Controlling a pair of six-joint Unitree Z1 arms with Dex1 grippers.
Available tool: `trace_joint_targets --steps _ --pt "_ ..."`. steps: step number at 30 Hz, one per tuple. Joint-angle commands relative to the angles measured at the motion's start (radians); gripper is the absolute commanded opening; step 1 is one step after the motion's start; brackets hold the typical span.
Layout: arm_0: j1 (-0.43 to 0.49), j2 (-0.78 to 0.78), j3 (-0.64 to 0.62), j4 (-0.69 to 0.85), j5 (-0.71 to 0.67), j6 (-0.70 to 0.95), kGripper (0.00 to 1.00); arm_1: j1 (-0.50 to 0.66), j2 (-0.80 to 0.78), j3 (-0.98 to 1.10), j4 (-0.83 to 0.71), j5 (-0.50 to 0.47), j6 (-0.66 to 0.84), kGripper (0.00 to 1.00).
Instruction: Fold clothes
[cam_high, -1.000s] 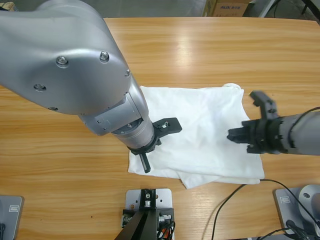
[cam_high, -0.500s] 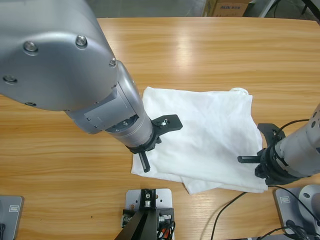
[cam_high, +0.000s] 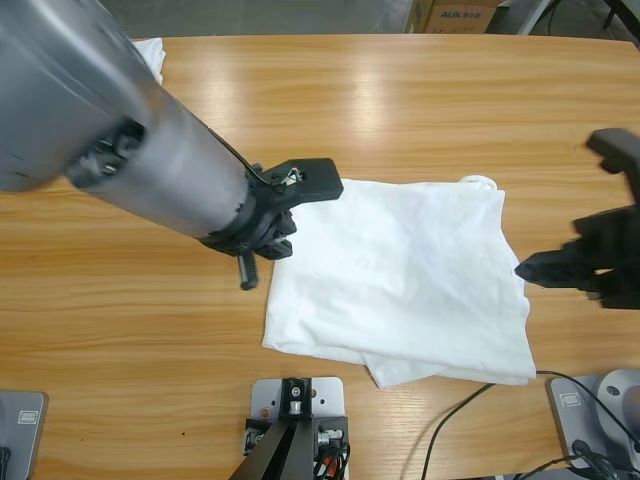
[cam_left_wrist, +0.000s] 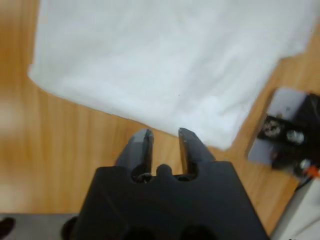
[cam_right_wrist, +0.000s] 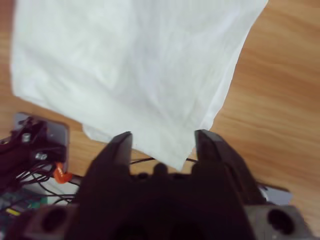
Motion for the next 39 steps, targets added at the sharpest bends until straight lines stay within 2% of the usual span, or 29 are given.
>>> trace_joint_targets --steps 1,3,6,10,11,13,16,19,24,27,29,30,33,37,39 --pt "-0.022 0.116 -0.153 -0.005 -0.106 0.243 1.000 0.010 -0.074 0.039 0.028 0.001 -0.021 1.000" --pt "-0.042 0.197 -0.269 0.034 -0.102 0.314 1.000 0.010 -0.083 0.040 0.039 0.004 -0.025 1.000" --pt "-0.052 0.279 -0.405 0.093 -0.096 0.338 1.000 0.010 -0.098 0.049 0.039 0.011 -0.028 1.000" --pt "-0.057 0.325 -0.418 0.131 -0.046 0.355 1.000 0.010 -0.108 0.069 0.037 0.016 -0.030 1.000" --pt "0.044 0.243 -0.349 0.188 -0.187 0.148 1.000 0.010 -0.084 0.073 0.009 0.017 -0.033 1.000" --pt "0.167 0.175 -0.222 0.157 -0.345 -0.068 1.000 0.010 -0.074 0.073 0.004 0.019 -0.031 1.000" --pt "0.282 0.035 0.025 -0.013 -0.422 -0.392 1.000 0.010 -0.075 0.084 -0.001 0.019 -0.029 1.000" --pt "0.371 -0.046 0.296 -0.265 -0.474 -0.693 1.000 0.010 -0.076 0.097 -0.020 0.021 -0.024 1.000" --pt "0.360 -0.047 0.510 -0.497 -0.437 -0.964 1.000 0.010 -0.017 0.099 -0.076 0.054 -0.035 1.000" --pt "0.385 -0.056 0.588 -0.540 -0.420 -1.050 1.000 0.010 0.103 0.098 -0.178 0.083 -0.183 0.984" --pt "0.390 -0.051 0.651 -0.622 -0.421 -1.175 1.000 0.010 0.119 0.095 -0.180 0.039 -0.205 0.987" --pt "0.381 -0.041 0.669 -0.673 -0.425 -1.230 0.998 0.010 0.105 0.093 -0.180 0.031 -0.209 0.987" --pt "0.346 0.002 0.670 -0.802 -0.434 -1.351 0.907 0.010 0.079 0.100 -0.174 0.028 -0.212 0.987" --pt "0.329 0.060 0.682 -0.866 -0.460 -1.365 0.873 0.010 0.044 0.105 -0.162 0.023 -0.211 0.989" --pt "0.311 0.075 0.694 -0.898 -0.469 -1.375 0.805 0.010 0.043 0.107 -0.162 0.018 -0.211 0.991"
